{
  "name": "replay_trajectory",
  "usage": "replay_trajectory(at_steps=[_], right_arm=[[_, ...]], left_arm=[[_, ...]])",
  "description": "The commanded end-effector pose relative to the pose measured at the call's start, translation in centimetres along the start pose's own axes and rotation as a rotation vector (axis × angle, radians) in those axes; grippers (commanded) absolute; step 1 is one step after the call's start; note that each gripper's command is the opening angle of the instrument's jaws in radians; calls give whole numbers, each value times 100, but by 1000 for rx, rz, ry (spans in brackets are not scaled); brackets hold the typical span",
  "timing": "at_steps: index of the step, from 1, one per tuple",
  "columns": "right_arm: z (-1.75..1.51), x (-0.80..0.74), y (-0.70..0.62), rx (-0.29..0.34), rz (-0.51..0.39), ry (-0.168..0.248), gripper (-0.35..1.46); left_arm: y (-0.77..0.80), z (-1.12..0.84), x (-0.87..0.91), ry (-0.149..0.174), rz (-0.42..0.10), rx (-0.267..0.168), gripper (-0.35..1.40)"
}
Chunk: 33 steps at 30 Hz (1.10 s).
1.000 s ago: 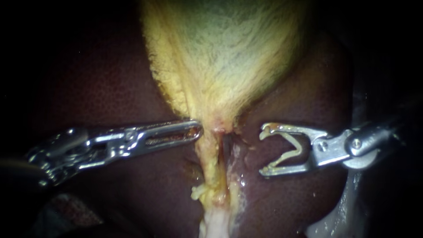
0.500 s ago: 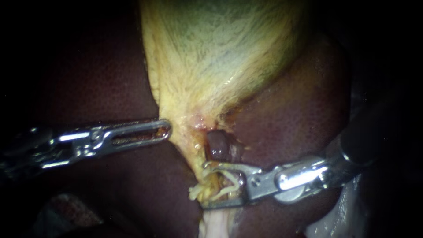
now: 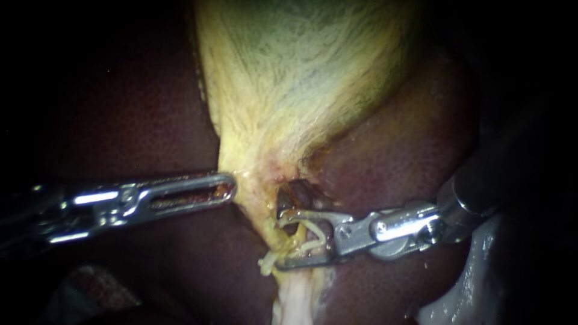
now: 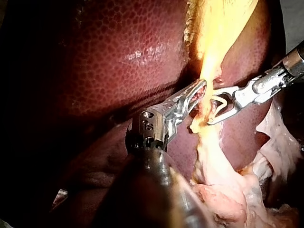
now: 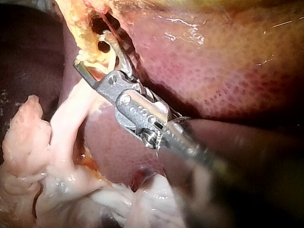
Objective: Clipping second clip left tube
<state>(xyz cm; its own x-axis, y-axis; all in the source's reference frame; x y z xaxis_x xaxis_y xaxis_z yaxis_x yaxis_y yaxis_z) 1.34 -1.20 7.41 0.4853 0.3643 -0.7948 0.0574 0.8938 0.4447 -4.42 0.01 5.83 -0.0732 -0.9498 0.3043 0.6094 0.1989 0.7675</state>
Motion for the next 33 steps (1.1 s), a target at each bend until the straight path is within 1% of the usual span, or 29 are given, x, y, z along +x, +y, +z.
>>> replay_trajectory(at_steps=[1, 6, 10, 13, 17, 19, 21, 22, 25, 29, 33], right_arm=[[3, 2, -2, -1, 0, 0, 56], [22, 9, -10, -2, -3, -1, 55], [39, 7, -17, 19, -11, -2, 53], [50, 2, -21, 41, -19, -2, 50], [48, 1, -25, 61, 10, -6, 32], [45, 3, -23, 69, 14, -6, 16], [40, 5, -22, 72, 40, -5, -1], [37, 7, -21, 70, 59, -5, -12], [31, 9, -19, 58, 73, -5, -35], [29, 10, -18, 56, 92, -5, -35], [29, 7, -19, 57, 113, -12, -35]], left_arm=[[-1, 1, 0, 2, -1, 5, -33], [-3, 3, 0, 1, -1, 8, -33], [-4, 5, -1, 2, -2, 10, -33], [-5, 4, 0, 2, -2, 14, -33], [-5, 5, 0, 3, -2, 16, -33], [-6, 6, 0, 3, -2, 16, -33], [-6, 6, 0, 3, -2, 16, -33], [-6, 6, 0, 3, -2, 15, -33], [-6, 6, 1, 3, -2, 15, -33], [-3, 8, 3, 2, 0, 16, -33], [0, 11, 3, 2, 1, 16, -33]])
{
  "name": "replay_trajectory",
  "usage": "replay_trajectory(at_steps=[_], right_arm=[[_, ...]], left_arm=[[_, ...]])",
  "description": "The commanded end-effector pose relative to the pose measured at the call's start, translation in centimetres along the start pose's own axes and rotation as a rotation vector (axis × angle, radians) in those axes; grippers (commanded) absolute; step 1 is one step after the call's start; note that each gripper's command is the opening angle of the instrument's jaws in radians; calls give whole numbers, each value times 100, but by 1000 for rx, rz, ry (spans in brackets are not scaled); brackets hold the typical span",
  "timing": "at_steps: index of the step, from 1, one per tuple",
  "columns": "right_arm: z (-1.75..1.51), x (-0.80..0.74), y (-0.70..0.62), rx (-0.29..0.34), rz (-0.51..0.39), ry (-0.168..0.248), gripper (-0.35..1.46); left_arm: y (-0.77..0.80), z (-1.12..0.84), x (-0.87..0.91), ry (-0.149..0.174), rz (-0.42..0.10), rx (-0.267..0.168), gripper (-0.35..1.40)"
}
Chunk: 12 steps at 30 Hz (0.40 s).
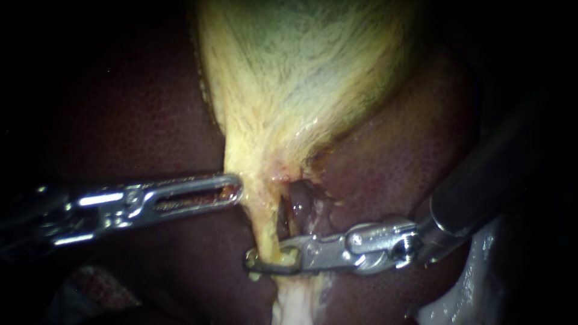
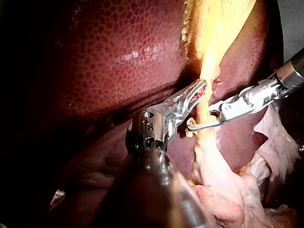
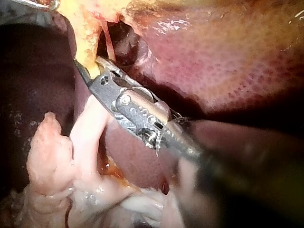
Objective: Clipping second clip left tube
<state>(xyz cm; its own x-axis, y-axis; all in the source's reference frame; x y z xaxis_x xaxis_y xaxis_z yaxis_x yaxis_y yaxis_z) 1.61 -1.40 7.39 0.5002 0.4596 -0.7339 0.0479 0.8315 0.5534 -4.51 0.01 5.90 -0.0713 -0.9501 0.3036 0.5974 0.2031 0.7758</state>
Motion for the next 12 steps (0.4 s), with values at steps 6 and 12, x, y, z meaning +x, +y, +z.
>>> replay_trajectory(at_steps=[6, 12], right_arm=[[2, -6, -1, 2, 8, -11, -35], [1, -6, -2, 3, 8, -11, -35]], left_arm=[[2, 1, 0, 0, 1, 1, -33], [3, 1, -1, 1, 1, 2, -33]])
